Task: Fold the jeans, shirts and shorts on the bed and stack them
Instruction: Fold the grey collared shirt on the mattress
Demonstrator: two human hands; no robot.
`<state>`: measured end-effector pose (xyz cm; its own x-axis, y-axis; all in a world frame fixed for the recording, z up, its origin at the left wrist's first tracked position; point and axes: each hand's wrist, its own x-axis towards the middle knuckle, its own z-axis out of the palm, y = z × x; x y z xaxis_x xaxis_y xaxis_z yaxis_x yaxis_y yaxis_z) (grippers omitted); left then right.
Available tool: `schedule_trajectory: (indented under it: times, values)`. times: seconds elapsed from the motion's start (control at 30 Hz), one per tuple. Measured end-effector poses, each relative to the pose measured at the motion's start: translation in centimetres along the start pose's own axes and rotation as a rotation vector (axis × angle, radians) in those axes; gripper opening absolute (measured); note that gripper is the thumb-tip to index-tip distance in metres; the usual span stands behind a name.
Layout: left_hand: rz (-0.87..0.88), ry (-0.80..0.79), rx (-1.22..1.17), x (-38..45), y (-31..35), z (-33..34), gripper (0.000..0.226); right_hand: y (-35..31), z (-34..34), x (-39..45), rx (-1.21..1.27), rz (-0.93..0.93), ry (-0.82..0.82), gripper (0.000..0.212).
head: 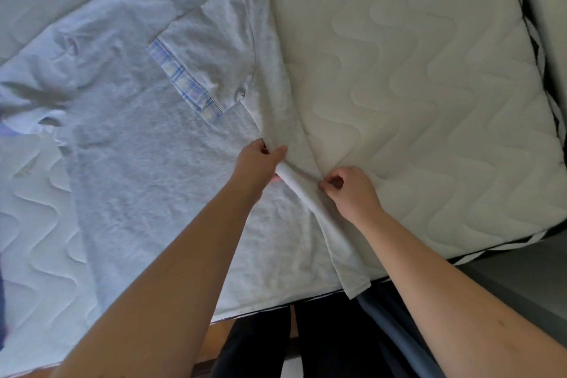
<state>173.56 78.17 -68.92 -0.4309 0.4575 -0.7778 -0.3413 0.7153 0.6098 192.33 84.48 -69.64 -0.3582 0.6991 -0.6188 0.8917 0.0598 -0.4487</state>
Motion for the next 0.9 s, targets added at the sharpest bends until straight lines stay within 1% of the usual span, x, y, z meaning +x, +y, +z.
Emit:
schedule_trajectory:
  times: [0.03, 0.07, 0.1, 0.13, 0.17, 0.2, 0.23, 0.3, 0.33, 0.4, 0.43, 0.5, 0.53, 0.57, 0.63, 0.67, 0.7, 0.77, 0.8, 0.87, 0.9]
  values:
    - [0.066, 0.070, 0.152, -0.2, 0.0, -0.2, 0.015, 0.0, 0.0, 0.0, -0.005, -0.001, 0.000, 0.016]
    - [0.123, 0.137, 0.282, -0.2, 0.0, -0.4, 0.022, -0.1, 0.0, 0.1, -0.011, 0.003, 0.002, 0.016]
    - [0.157, 0.197, 0.349, -0.3, -0.1, -0.5, 0.031, -0.3, 0.0, 0.0, -0.020, 0.008, 0.003, 0.016]
    - [0.167, 0.236, 0.350, -0.4, -0.1, -0.5, 0.036, -0.4, 0.0, 0.0, -0.027, 0.016, 0.004, 0.017]
    - [0.155, 0.245, 0.301, -0.6, -0.1, -0.5, 0.037, -0.5, 0.1, -0.1, -0.029, 0.025, 0.008, 0.020]
    - [0.126, 0.219, 0.221, -0.6, -0.4, -0.5, 0.035, -0.5, 0.1, -0.3, -0.022, 0.034, 0.012, 0.025]
    - [0.086, 0.159, 0.140, -0.7, -0.7, -0.4, 0.030, -0.5, 0.1, -0.5, -0.005, 0.044, 0.010, 0.027]
    - [-0.007, -0.022, 0.017, -1.3, -1.6, 0.0, 0.032, -0.2, 0.2, -0.9, 0.056, 0.071, -0.015, 0.024]
    - [-0.047, -0.102, -0.023, -1.6, -2.2, 0.2, 0.032, -0.1, 0.2, -1.1, 0.075, 0.079, -0.033, 0.026]
    - [-0.102, -0.177, -0.092, -2.4, -3.5, 0.7, 0.024, 0.4, 0.3, -1.7, 0.048, 0.054, -0.091, 0.030]
    - [-0.123, -0.183, -0.140, -2.8, -4.0, 0.8, 0.021, 0.5, 0.3, -2.1, 0.021, 0.040, -0.119, 0.034]
    - [-0.131, -0.123, -0.188, -3.5, -4.5, 1.0, 0.013, 0.8, 0.5, -2.7, 0.010, 0.045, -0.143, 0.036]
    - [-0.087, -0.061, -0.138, -3.7, -4.6, 0.9, 0.008, 0.9, 0.6, -2.8, 0.043, 0.056, -0.135, 0.034]
    - [-0.020, 0.009, -0.036, -3.7, -4.6, 0.7, 0.006, 0.8, 0.6, -2.9, 0.094, 0.066, -0.118, 0.033]
    - [0.111, 0.131, 0.148, -4.0, -4.7, 0.2, 0.012, 0.1, 0.7, -2.7, 0.212, 0.060, -0.083, 0.032]
    - [0.119, 0.159, 0.140, -4.2, -4.9, 0.0, 0.013, -0.4, 0.7, -2.6, 0.265, 0.045, -0.080, 0.030]
    - [0.094, 0.145, 0.074, -4.5, -5.1, -0.2, 0.013, -1.0, 0.9, -2.4, 0.309, 0.034, -0.083, 0.028]
    - [-0.014, 0.047, -0.055, -5.1, -5.9, -0.4, 0.027, -1.8, 1.3, -2.2, 0.330, 0.031, -0.082, 0.026]
    - [-0.048, -0.014, -0.062, -5.4, -6.5, -0.4, 0.032, -2.1, 1.6, -2.0, 0.308, 0.035, -0.079, 0.026]
    - [-0.061, -0.071, -0.045, -6.2, -7.6, -0.3, 0.033, -2.2, 2.2, -1.8, 0.237, 0.046, -0.079, 0.024]
    - [-0.072, -0.068, -0.082, -6.4, -8.1, -0.2, 0.030, -2.2, 2.4, -1.7, 0.201, 0.048, -0.076, 0.024]
